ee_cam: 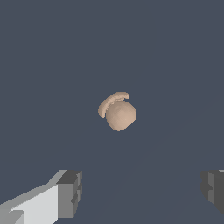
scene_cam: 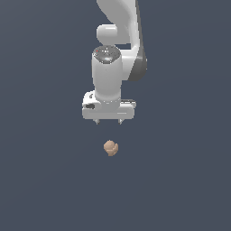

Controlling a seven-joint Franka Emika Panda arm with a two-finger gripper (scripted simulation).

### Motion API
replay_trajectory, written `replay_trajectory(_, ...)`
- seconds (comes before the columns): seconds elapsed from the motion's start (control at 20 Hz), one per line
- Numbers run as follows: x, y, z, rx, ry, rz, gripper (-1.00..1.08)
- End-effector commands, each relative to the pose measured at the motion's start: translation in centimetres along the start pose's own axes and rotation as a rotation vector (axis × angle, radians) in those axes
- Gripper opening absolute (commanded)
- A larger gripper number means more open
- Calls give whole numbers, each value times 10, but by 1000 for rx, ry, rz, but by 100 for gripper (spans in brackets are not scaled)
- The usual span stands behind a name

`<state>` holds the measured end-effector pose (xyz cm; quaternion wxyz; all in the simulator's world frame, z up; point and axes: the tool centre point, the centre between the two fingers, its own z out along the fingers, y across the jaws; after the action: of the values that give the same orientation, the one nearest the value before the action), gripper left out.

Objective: Pick up the object and move it to a goal position.

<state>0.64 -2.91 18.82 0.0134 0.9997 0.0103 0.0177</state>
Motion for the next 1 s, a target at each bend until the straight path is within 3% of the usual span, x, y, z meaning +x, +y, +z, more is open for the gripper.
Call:
replay_trajectory(0.0, 0, 0, 0, 0, 0, 0, 100)
replay_trajectory(0.4, 5, -32, -10, 28, 13, -7, 100)
replay_trajectory(0.95, 10, -30, -2, 25, 9, -62, 100)
